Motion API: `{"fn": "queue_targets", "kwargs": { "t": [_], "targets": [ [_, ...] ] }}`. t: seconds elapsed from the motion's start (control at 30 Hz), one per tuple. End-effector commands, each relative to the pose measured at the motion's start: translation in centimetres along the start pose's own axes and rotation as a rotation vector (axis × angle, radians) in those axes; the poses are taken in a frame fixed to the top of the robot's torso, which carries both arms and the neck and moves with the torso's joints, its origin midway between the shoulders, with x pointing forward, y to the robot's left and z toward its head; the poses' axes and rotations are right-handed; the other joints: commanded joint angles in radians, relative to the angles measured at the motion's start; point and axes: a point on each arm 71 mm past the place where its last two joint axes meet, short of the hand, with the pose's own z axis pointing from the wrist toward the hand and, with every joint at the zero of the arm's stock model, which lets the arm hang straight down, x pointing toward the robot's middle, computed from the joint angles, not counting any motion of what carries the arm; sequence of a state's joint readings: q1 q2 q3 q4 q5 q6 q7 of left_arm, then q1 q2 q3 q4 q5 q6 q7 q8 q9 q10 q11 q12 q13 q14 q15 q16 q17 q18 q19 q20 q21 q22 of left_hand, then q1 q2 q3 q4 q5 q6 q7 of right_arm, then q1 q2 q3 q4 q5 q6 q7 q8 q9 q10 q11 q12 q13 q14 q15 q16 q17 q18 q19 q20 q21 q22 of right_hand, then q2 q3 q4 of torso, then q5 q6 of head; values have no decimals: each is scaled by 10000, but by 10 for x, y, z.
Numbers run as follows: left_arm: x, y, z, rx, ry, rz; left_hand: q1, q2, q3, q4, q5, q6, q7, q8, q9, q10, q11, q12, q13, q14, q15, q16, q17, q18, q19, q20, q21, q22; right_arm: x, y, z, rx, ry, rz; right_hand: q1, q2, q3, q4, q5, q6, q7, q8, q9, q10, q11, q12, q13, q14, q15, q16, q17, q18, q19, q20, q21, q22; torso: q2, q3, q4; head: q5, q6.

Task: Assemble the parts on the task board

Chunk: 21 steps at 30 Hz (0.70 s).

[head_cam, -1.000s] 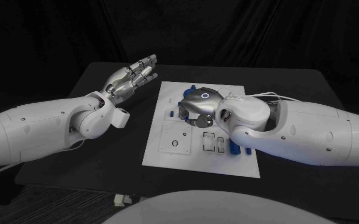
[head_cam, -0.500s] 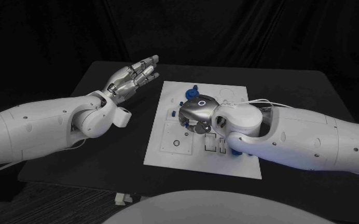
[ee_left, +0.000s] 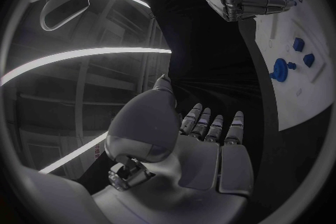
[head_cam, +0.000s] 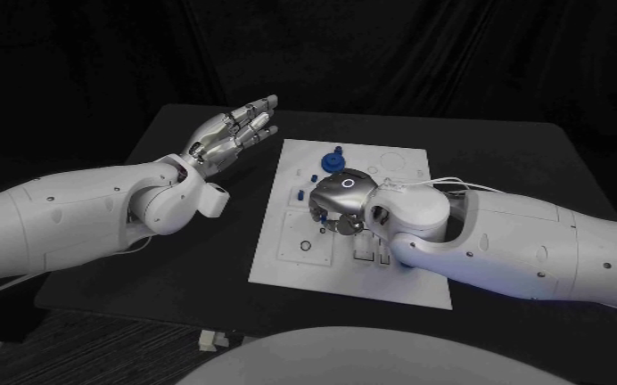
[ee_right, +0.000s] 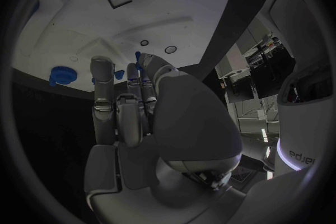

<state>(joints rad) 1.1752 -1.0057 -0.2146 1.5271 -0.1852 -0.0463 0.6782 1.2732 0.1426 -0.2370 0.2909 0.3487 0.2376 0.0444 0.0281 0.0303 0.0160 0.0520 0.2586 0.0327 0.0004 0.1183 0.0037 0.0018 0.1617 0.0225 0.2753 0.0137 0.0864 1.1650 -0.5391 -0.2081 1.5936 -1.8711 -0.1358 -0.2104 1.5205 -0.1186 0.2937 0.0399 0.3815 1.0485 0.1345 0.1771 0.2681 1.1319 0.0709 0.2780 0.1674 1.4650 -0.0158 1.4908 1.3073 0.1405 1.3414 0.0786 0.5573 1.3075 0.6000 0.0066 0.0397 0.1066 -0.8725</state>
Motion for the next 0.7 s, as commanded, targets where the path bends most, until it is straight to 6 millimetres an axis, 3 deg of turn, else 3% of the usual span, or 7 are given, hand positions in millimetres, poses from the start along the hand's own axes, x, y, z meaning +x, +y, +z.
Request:
{"fn": "queue_targets", "kwargs": {
  "t": [0.03,0.7],
  "targets": [
    [2,-11,0,1666,169,-164,38,72,-60,5,79,-46,-180,0,-15,-25,1,-34,-14,7,74,-21,-10,163,7,57,47,10,1,2,-1,-25,-154,-79,-24,71,-24,-19,-35,-58,-6,-62,-11,98,-36,56,-13,361,83,-16,243,101,-59,-3,-33,623,-3,4,-1,10,-1],
    [3,-7,5,1505,330,-269,62,110,-66,2,97,-68,-276,-2,-17,-38,92,-67,-18,9,121,-19,-9,164,15,77,52,26,9,9,-4,-91,-188,171,-37,69,-22,-29,-70,-26,-19,-61,-7,134,-52,77,-4,365,77,-10,257,104,-61,3,-26,622,-1,0,0,-9,-1]
  ]
}}
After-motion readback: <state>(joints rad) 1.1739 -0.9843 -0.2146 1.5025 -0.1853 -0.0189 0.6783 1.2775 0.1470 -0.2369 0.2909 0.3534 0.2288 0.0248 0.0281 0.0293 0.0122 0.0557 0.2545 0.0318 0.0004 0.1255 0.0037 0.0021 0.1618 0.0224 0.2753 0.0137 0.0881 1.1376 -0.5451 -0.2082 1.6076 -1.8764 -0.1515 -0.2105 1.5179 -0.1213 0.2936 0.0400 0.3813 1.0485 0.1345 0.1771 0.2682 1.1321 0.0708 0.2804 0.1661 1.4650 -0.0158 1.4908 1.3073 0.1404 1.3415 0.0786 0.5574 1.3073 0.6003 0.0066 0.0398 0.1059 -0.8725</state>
